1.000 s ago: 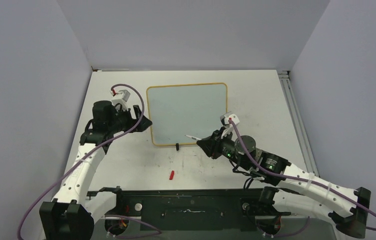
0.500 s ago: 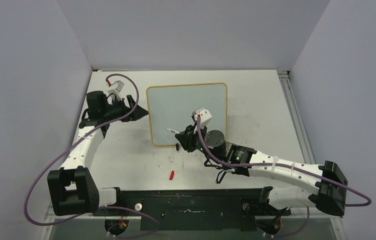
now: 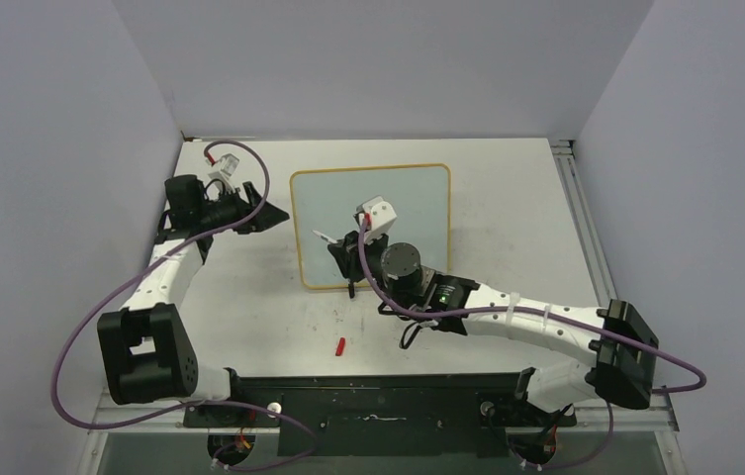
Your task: Write a sentence on the whiteboard
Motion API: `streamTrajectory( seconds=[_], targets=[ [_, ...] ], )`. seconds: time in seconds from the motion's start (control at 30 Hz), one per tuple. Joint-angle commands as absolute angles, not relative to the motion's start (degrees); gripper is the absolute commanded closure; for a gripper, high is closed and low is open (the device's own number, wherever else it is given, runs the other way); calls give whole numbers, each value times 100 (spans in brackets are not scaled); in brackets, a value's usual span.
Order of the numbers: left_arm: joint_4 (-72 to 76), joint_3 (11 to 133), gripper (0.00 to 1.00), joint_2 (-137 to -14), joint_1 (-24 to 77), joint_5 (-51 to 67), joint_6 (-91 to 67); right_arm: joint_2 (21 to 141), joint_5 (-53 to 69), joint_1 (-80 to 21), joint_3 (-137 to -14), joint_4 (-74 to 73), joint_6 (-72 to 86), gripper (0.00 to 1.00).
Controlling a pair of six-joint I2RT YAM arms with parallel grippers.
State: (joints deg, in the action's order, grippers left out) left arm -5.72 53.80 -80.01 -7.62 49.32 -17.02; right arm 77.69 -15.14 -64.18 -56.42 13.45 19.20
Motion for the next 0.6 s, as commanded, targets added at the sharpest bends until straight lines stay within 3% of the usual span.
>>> streamTrajectory(
  seconds=[0.0, 0.57],
  targets=[
    [276, 5355, 41, -8158, -778, 5353, -2044, 8066, -1687, -6358, -5980, 1974, 1713, 95],
    [595, 5273, 51, -8665, -463, 5300, -2386, 9043, -1636, -5960, -6395, 2754, 1520, 95]
  ],
)
